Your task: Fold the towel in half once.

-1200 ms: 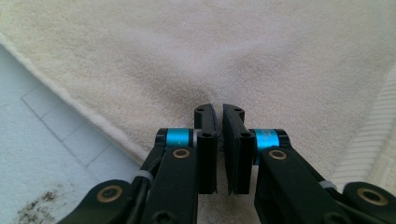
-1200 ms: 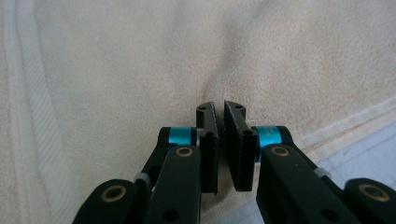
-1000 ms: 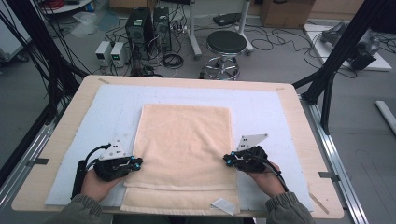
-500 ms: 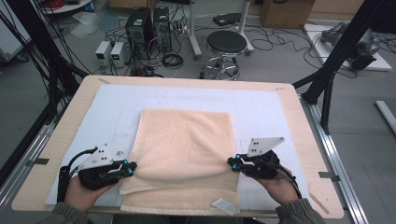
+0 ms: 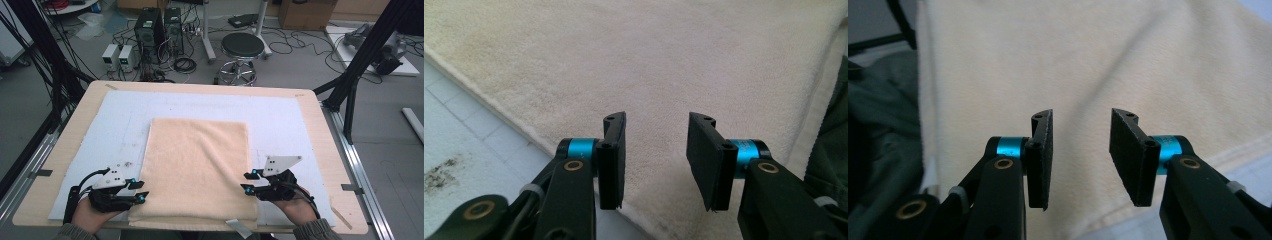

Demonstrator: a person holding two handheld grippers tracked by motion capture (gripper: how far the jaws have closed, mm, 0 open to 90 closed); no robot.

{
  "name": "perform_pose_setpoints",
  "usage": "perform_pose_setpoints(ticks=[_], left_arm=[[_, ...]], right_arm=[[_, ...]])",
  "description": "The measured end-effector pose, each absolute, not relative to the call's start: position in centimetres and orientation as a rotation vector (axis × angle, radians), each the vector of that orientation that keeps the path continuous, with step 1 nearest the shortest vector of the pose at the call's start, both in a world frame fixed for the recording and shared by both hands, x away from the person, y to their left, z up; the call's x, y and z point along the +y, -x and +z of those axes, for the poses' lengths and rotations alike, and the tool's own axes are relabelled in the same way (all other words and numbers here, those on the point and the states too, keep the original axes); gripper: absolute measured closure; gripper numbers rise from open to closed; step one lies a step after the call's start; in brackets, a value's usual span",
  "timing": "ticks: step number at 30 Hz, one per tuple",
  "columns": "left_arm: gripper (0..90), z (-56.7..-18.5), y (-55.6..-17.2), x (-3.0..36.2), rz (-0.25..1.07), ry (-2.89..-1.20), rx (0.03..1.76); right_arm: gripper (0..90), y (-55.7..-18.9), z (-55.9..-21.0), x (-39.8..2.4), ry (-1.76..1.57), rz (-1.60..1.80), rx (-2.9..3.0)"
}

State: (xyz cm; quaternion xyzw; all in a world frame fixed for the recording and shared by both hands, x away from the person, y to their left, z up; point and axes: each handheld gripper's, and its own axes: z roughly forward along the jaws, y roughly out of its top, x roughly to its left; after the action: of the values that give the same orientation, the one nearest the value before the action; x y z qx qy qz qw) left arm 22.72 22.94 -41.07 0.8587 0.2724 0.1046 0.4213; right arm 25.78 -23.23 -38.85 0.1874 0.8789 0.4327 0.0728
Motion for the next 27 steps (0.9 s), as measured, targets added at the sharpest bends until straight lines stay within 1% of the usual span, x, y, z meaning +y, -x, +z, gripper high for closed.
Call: perform_pose_setpoints(ticks=[7, 11, 14, 15, 17, 19, 21, 22, 24, 27], left_arm=[[58.0, -41.0, -22.0, 22.1, 0.192, -2.156, 0.575], [57.2, -41.6, -21.5, 21.9, 0.134, -2.191, 0.511], [57.3, -42.2, -21.1, 21.6, 0.095, -2.227, 0.476], [58.4, -42.4, -21.1, 21.4, 0.086, -2.241, 0.473], [66.4, -42.9, -21.2, 21.2, 0.074, -2.270, 0.465], [76.6, -43.2, -21.3, 21.0, 0.083, -2.285, 0.456], [86.7, -43.0, -21.7, 21.1, 0.080, -2.278, 0.467], [88.9, -42.8, -21.9, 21.3, 0.080, -2.259, 0.472], [89.0, -42.5, -22.3, 21.5, 0.090, -2.233, 0.497], [89.2, -41.8, -23.6, 21.6, 0.141, -2.206, 0.540]], right_arm=[[59.5, -24.4, -39.9, -22.6, -0.474, 1.336, 2.735], [58.7, -23.7, -40.5, -22.6, -0.427, 1.342, 2.780], [57.7, -23.4, -41.1, -22.1, -0.395, 1.277, 2.816], [57.9, -23.4, -41.4, -21.9, -0.378, 1.248, 2.833], [62.0, -23.6, -42.1, -21.4, -0.365, 1.173, 2.868], [71.0, -23.8, -42.8, -20.9, -0.365, 1.103, 2.903], [84.5, -24.2, -43.0, -20.8, -0.358, 1.129, 2.911], [85.7, -24.4, -42.9, -20.7, -0.367, 1.134, 2.921], [86.0, -24.6, -42.4, -20.7, -0.378, 1.172, 2.920], [86.1, -25.2, -41.3, -20.9, -0.383, 1.213, 2.866]])
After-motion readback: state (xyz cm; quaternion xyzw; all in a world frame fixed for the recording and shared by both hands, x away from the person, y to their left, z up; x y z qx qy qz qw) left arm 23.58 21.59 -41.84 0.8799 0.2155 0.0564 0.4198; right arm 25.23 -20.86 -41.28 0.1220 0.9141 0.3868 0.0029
